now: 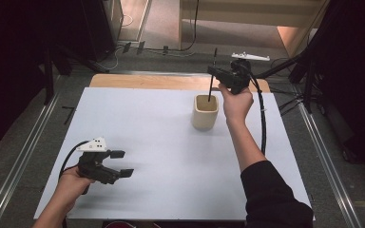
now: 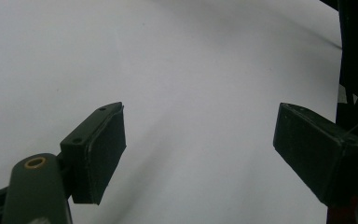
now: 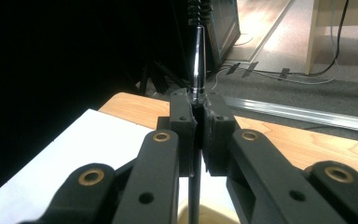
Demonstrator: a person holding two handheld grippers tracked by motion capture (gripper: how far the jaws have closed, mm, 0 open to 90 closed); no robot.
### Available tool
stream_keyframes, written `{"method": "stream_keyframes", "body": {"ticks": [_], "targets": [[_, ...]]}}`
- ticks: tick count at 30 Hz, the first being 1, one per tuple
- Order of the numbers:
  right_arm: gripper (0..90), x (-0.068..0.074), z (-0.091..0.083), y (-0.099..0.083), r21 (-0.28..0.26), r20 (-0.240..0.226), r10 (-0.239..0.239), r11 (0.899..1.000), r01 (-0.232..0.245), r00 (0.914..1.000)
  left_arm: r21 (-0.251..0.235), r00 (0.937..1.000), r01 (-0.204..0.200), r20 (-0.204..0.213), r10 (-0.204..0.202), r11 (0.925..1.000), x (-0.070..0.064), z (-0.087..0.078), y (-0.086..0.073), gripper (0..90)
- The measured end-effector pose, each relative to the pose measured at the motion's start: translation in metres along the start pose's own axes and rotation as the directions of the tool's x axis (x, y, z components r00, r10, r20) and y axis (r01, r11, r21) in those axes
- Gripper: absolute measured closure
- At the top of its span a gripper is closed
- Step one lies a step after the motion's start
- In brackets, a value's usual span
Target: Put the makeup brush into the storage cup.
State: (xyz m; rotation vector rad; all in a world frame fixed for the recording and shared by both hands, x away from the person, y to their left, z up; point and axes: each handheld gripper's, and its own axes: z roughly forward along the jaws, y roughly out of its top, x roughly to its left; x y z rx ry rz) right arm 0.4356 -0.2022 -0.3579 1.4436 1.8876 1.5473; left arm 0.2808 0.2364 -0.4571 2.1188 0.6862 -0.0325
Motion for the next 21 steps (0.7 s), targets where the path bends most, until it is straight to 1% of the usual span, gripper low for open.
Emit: {"method": "stream_keyframes", "body": {"ticks": [6,8,11,14,18,21], "targets": [[85.5,0.0,0.009,-0.005,0.015,0.009,-0.01,1.0,0.01,0.9999,-0.002,1.0,0.001,0.005,-0.001,1.0,0.0,0.0,0.0,17.1],[85.5,0.0,0.012,-0.008,0.019,0.003,-0.011,1.0,0.01,0.9999,-0.004,1.0,0.002,0.005,-0.002,1.0,0.0,-0.001,0.0,17.1],[85.5,0.001,0.015,-0.012,0.024,0.013,-0.036,0.999,0.036,0.9993,-0.006,1.0,0.001,0.005,0.0,1.0,0.0,-0.001,0.0,17.1],[85.5,0.0,0.017,-0.015,0.024,0.012,-0.027,0.999,0.026,0.9996,-0.005,1.0,0.002,0.006,-0.002,1.0,0.0,0.0,0.0,17.1],[85.5,-0.002,0.018,-0.021,0.022,0.021,-0.026,0.999,0.026,0.9994,-0.005,1.0,0.001,0.007,-0.001,1.0,0.0,0.0,0.0,17.1],[85.5,-0.004,0.019,-0.027,0.026,0.02,-0.008,1.0,0.008,0.9998,-0.005,1.0,0.001,0.006,-0.001,1.0,0.0,0.0,0.0,17.1]]}}
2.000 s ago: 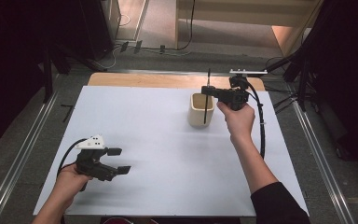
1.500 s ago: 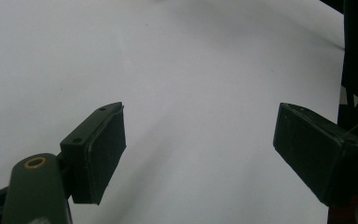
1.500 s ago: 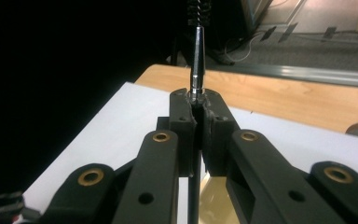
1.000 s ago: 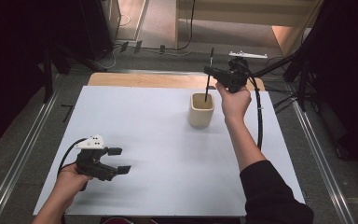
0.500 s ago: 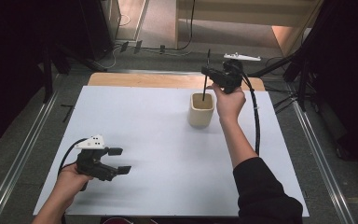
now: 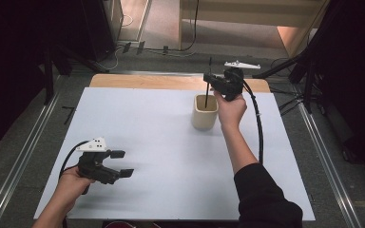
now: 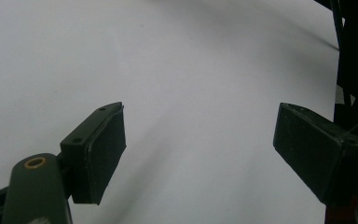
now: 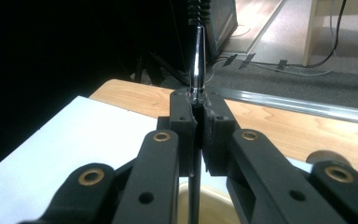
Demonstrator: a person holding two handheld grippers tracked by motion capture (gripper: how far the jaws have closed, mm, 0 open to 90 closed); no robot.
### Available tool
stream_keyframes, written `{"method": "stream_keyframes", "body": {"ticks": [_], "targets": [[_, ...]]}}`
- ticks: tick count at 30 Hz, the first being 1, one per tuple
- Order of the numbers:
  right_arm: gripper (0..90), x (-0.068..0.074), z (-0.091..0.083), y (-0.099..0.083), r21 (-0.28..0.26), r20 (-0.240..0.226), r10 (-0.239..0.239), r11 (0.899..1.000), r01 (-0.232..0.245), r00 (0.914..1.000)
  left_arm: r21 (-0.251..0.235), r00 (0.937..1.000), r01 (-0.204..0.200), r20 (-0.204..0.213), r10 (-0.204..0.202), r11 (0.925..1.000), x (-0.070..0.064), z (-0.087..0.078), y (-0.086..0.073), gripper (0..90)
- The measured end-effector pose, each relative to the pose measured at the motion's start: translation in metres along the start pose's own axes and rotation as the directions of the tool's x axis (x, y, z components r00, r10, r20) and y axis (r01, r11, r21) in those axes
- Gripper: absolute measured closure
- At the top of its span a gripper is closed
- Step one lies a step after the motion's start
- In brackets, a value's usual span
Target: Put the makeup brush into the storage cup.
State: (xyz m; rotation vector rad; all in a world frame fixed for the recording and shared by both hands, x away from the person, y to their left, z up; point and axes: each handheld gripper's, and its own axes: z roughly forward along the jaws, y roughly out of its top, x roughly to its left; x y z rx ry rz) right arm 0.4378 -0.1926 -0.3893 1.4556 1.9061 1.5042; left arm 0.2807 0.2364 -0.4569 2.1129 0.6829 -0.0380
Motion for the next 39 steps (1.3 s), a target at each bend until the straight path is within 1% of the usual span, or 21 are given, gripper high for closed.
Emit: {"method": "stream_keyframes", "body": {"ticks": [4,13,17,21,22,23,24,25,26,27,28,29,30,32,34,35,37,39], "targets": [[85.5,-0.002,0.002,-0.008,0.005,0.001,0.001,1.0,-0.001,1.0,0.0,1.0,-0.001,0.0,0.001,1.0,0.0,0.0,0.0,17.1],[85.5,-0.004,0.003,-0.024,0.023,-0.001,0.026,0.999,-0.026,0.9997,0.006,1.0,-0.006,0.0,0.006,1.0,0.0,0.001,0.0,17.1],[85.4,-0.005,0.002,-0.027,0.026,0.004,0.02,0.999,-0.02,0.9998,0.006,1.0,-0.001,0.001,0.001,1.0,0.0,0.001,0.0,17.1],[85.4,-0.006,0.001,-0.027,0.034,0.0,0.024,0.999,-0.024,0.9997,0.009,1.0,-0.003,0.001,0.003,1.0,0.0,0.002,0.0,17.1],[84.2,-0.006,0.0,-0.027,0.037,0.001,0.027,0.999,-0.027,0.9996,0.009,1.0,-0.004,0.001,0.004,0.9999,0.001,0.002,0.0,17.1],[76.4,-0.006,0.0,-0.026,0.04,-0.008,0.02,0.999,-0.02,0.9998,0.009,1.0,-0.002,-0.001,0.002,1.0,0.0,0.001,0.0,17.1],[64.7,-0.006,-0.001,-0.025,0.046,-0.02,0.017,0.999,-0.016,0.9997,0.004,1.0,-0.002,0.002,0.002,1.0,0.001,0.002,0.0,17.1],[49.4,-0.008,-0.002,-0.025,0.053,-0.037,0.015,0.999,-0.013,0.9992,0.007,1.0,-0.002,0.001,0.002,1.0,0.001,0.001,0.0,17.1],[38.2,-0.01,-0.002,-0.025,0.058,-0.046,0.026,0.998,-0.024,0.9986,0.009,1.0,0.002,-0.001,-0.002,1.0,0.001,0.002,0.0,17.1],[31.5,-0.012,-0.004,-0.025,0.071,-0.053,0.056,0.996,-0.052,0.9971,0.009,1.0,0.003,-0.001,-0.003,1.0,0.001,0.002,-0.001,17.1],[29.0,-0.014,-0.006,-0.026,0.076,-0.062,0.077,0.994,-0.073,0.995,0.009,1.0,0.005,0.0,-0.005,0.9999,0.001,0.002,-0.001,17.1],[29.1,-0.015,-0.007,-0.026,0.082,-0.074,0.09,0.993,-0.084,0.9932,0.009,1.0,0.005,0.0,-0.005,0.9999,0.001,0.002,0.0,17.1],[29.0,-0.016,-0.01,-0.026,0.088,-0.08,0.086,0.993,-0.079,0.9931,0.009,1.0,0.002,0.001,-0.002,1.0,0.001,0.002,0.0,17.1],[29.0,-0.016,-0.015,-0.027,0.088,-0.081,0.062,0.995,-0.055,0.9948,0.014,1.0,0.001,-0.003,-0.001,0.9999,0.001,0.001,0.0,17.1],[29.0,-0.016,-0.019,-0.029,0.098,-0.087,0.059,0.994,-0.051,0.9944,0.014,1.0,0.0,-0.003,0.0,0.9999,0.001,0.001,0.0,17.1],[29.0,-0.017,-0.021,-0.03,0.1,-0.098,0.056,0.994,-0.046,0.9937,0.01,1.0,0.001,-0.001,-0.001,1.0,0.001,0.002,0.0,17.1],[29.0,-0.018,-0.024,-0.032,0.121,-0.117,0.057,0.992,-0.043,0.9915,0.009,1.0,0.003,0.0,-0.003,1.0,0.001,0.002,0.0,17.1],[29.0,-0.016,-0.028,-0.034,0.141,-0.118,0.04,0.99,-0.023,0.9922,0.004,1.0,0.004,0.0,-0.004,1.0,0.001,0.002,0.0,17.1]]}}
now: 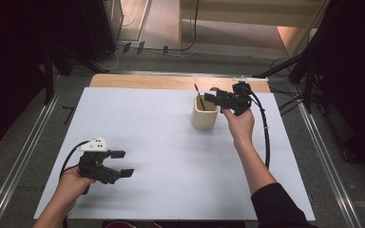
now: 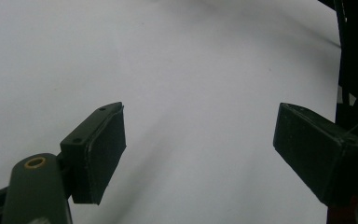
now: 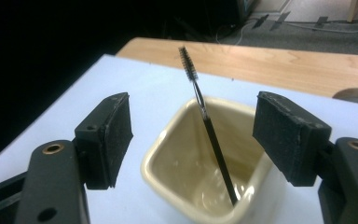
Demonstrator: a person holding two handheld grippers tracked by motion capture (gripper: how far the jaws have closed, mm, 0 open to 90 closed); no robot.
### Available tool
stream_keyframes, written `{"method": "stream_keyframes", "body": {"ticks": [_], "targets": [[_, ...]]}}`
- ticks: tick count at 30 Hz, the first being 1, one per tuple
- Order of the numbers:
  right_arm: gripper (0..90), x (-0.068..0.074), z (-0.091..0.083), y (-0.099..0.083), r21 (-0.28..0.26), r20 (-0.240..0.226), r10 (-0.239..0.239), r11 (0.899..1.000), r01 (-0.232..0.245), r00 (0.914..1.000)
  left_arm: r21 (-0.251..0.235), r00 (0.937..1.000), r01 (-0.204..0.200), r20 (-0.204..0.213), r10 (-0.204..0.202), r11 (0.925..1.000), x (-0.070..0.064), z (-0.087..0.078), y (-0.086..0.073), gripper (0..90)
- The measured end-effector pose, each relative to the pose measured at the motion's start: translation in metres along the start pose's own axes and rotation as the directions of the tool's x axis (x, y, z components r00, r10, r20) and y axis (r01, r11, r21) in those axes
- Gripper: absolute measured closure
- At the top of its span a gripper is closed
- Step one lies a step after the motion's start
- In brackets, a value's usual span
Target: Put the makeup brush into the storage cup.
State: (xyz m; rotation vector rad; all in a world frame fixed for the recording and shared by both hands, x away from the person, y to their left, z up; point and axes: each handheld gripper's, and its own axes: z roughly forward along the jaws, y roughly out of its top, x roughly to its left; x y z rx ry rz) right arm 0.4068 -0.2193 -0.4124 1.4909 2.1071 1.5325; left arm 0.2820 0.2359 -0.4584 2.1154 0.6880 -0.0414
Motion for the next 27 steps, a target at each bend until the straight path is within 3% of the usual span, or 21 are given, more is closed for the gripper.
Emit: {"method": "stream_keyframes", "body": {"ticks": [10,14,27], "targets": [[27.5,0.009,-0.016,-0.015,0.059,-0.034,-0.049,0.997,0.051,0.9982,0.0,1.0,0.005,-0.004,-0.005,1.0,0.002,-0.001,0.0,17.1],[27.3,0.014,-0.019,-0.022,0.056,-0.073,-0.05,0.997,0.054,0.9961,-0.001,1.0,0.005,-0.007,-0.005,1.0,0.001,-0.001,-0.001,17.1],[27.2,0.031,-0.025,-0.041,0.087,-0.109,-0.095,0.991,0.104,0.9895,-0.002,0.9999,-0.004,-0.014,0.004,1.0,0.002,0.0,-0.001,17.2]]}}
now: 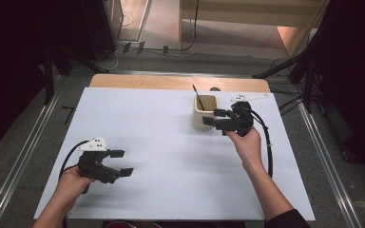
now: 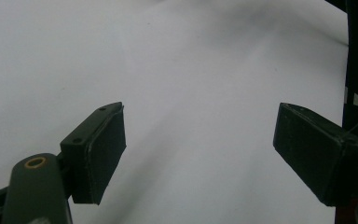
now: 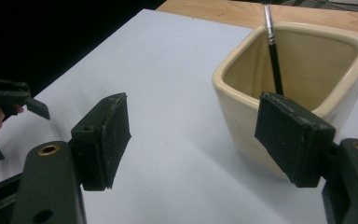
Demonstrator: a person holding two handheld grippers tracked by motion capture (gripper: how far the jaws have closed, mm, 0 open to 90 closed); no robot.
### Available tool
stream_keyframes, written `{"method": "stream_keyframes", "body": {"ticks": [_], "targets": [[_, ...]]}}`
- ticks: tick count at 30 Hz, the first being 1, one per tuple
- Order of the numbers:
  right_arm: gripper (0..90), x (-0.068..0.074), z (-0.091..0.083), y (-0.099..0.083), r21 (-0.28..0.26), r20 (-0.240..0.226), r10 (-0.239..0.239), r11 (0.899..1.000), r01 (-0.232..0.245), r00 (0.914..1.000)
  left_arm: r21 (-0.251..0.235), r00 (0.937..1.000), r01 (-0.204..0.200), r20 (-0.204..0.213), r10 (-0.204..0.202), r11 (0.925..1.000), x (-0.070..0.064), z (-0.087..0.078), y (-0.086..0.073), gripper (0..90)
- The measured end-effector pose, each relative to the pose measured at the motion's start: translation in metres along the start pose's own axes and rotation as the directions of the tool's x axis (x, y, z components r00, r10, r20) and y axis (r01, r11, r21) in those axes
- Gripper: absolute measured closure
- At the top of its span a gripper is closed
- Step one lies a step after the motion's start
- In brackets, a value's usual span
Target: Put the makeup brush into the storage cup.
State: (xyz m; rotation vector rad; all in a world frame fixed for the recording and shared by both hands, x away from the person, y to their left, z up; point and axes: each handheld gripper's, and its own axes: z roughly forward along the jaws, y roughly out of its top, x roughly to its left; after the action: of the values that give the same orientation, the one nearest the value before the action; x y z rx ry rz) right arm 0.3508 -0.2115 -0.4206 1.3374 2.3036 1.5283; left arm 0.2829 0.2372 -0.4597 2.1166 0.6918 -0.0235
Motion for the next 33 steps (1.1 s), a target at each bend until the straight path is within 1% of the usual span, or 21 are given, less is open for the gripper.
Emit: {"method": "stream_keyframes", "body": {"ticks": [2,5,6,12,15,16,19,22,27,30,33], "targets": [[27.3,0.002,0.0,-0.002,0.006,-0.008,-0.011,1.0,0.011,0.9999,0.002,1.0,0.001,0.0,-0.001,1.0,0.0,0.0,0.0,17.2],[27.3,0.006,0.002,-0.005,0.03,-0.033,-0.01,1.0,0.01,0.9994,0.0,1.0,0.006,0.002,-0.006,1.0,0.001,-0.001,0.0,17.2],[27.3,0.007,0.002,-0.006,0.034,-0.03,-0.017,0.999,0.018,0.9994,0.001,1.0,0.008,-0.001,-0.008,1.0,0.001,-0.001,0.0,17.2],[26.9,0.015,0.0,-0.013,0.033,-0.051,-0.036,0.999,0.038,0.9981,0.0,0.9999,0.01,0.0,-0.01,0.9999,0.001,-0.001,0.0,17.2],[25.5,0.017,-0.001,-0.018,0.036,-0.07,-0.044,0.998,0.047,0.9965,-0.004,0.9999,0.01,0.001,-0.01,0.9999,0.001,-0.001,0.0,17.1],[24.2,0.018,0.0,-0.021,0.039,-0.07,-0.053,0.998,0.056,0.9961,0.0,1.0,0.009,-0.001,-0.009,1.0,0.001,-0.002,0.0,17.2],[24.2,0.021,0.002,-0.025,0.062,-0.048,-0.072,0.995,0.075,0.9962,-0.003,0.9999,0.01,0.001,-0.01,0.9999,0.001,-0.002,0.0,17.2],[22.9,0.024,0.001,-0.031,0.069,-0.052,-0.09,0.993,0.093,0.9946,-0.003,0.9999,0.015,-0.003,-0.015,0.9999,0.002,-0.003,0.0,17.1],[22.5,0.028,0.001,-0.043,0.082,-0.073,-0.095,0.991,0.101,0.9928,-0.003,0.9998,0.019,-0.005,-0.019,0.9998,0.002,-0.002,0.0,17.2],[22.5,0.03,0.0,-0.049,0.095,-0.066,-0.107,0.989,0.113,0.9921,-0.004,0.9999,0.014,-0.005,-0.014,0.9999,0.002,-0.003,0.0,17.2],[22.5,0.03,-0.001,-0.055,0.102,-0.066,-0.106,0.988,0.113,0.9921,-0.003,0.9999,0.014,-0.005,-0.014,0.9999,0.002,-0.003,0.0,17.2]]}}
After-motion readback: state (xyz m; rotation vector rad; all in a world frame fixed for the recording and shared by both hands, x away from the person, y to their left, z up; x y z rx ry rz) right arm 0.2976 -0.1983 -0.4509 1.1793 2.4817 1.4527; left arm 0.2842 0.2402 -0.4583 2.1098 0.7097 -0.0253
